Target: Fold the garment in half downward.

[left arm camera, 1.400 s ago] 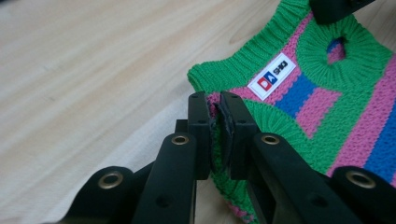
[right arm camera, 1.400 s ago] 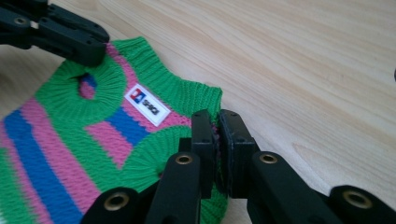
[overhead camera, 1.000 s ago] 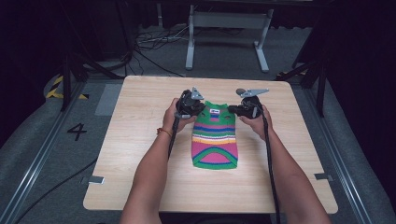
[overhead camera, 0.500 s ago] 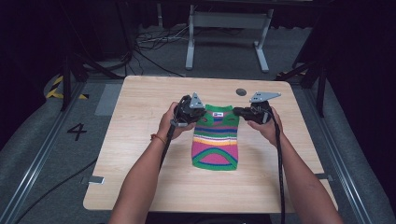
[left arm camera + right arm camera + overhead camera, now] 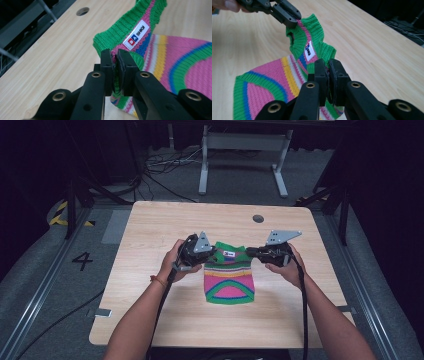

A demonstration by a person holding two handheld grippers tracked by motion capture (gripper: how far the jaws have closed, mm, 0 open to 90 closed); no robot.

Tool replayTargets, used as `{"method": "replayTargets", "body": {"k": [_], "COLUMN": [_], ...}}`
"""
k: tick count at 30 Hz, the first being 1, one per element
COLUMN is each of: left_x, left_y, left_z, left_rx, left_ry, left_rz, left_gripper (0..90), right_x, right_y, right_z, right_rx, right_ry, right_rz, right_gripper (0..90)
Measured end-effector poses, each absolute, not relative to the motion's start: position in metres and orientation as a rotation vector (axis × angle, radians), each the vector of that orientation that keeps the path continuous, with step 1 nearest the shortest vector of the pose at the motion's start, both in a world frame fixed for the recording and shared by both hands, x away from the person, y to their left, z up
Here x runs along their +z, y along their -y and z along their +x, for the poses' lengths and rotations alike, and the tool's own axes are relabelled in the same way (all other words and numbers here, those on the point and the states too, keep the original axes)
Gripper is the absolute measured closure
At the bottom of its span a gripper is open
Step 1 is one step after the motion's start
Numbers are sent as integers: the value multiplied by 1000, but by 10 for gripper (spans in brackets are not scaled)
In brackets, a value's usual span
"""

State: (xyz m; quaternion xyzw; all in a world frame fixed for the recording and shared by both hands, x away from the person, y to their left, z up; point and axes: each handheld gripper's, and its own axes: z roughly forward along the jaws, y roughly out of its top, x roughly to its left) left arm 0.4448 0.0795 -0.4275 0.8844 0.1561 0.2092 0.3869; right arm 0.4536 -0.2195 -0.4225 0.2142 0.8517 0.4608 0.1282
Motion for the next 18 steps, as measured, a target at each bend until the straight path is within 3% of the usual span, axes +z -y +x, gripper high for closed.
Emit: {"method": "replayTargets", "body": {"k": [18], "left_x": [-443], "left_y": [-78], "left_z": [383], "left_rx": [484], "left_ry": [-200], "left_rz": [2336], "left_gripper": [812], "right_x": [-439], "right_y": [221], "right_z": [411], "right_rx": [1308], "right_ry": [-2612], "right_rz": [454], "right_gripper": [855]}}
